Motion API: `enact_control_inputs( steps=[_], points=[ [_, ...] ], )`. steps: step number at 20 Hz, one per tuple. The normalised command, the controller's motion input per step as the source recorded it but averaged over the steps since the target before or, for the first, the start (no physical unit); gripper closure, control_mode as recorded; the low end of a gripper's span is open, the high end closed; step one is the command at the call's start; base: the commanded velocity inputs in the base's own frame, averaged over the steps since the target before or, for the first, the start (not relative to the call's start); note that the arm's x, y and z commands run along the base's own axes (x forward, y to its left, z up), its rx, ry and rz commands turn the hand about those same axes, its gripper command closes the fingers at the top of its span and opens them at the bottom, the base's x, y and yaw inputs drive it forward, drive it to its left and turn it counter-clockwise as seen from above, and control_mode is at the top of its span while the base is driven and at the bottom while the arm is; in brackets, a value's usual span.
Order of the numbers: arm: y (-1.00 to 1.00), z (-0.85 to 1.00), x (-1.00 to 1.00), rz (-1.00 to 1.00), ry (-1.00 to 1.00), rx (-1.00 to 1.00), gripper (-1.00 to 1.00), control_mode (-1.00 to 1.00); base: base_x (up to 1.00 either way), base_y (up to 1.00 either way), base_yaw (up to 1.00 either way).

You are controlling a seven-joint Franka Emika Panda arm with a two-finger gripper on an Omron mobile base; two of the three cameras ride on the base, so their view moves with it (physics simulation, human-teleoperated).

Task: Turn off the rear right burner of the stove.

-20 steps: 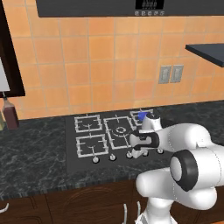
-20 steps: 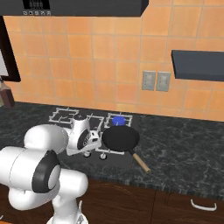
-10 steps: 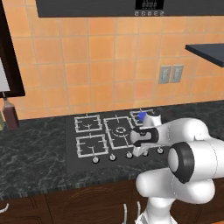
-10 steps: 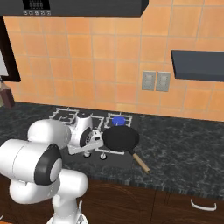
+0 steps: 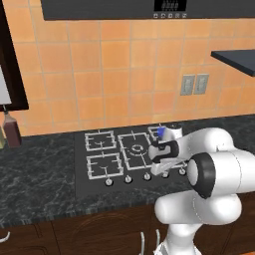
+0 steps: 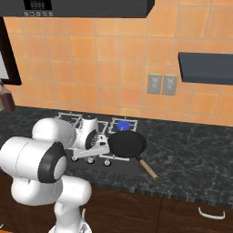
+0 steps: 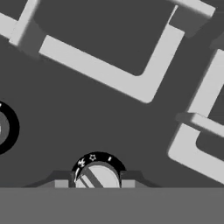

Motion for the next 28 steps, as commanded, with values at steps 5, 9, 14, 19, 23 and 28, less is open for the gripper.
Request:
enact_control_inputs(
  steps=[5, 9, 14, 19, 23, 28],
  points=[
    [0.0, -0.31, -0.12, -0.31, 0.0, 0.07, 1.0, -1.0, 0.0, 0.0, 0.0],
    [0.03, -0.34, -0.01, -0.35, 0.0, 0.04, 1.0, -1.0, 0.0, 0.0, 0.0],
    [0.1, -0.36, 0.0, -0.38, 0.0, 0.02, 1.0, -1.0, 0.0, 0.0, 0.0],
    [0.05, -0.34, 0.0, -0.39, 0.0, 0.02, 1.0, -1.0, 0.0, 0.0, 0.0],
    [0.0, -0.32, 0.0, -0.36, 0.01, 0.04, 1.0, -1.0, 0.0, 0.0, 0.0],
    [0.0, -0.31, 0.0, -0.35, 0.01, 0.03, 1.0, -1.0, 0.0, 0.0, 0.0]
  ],
)
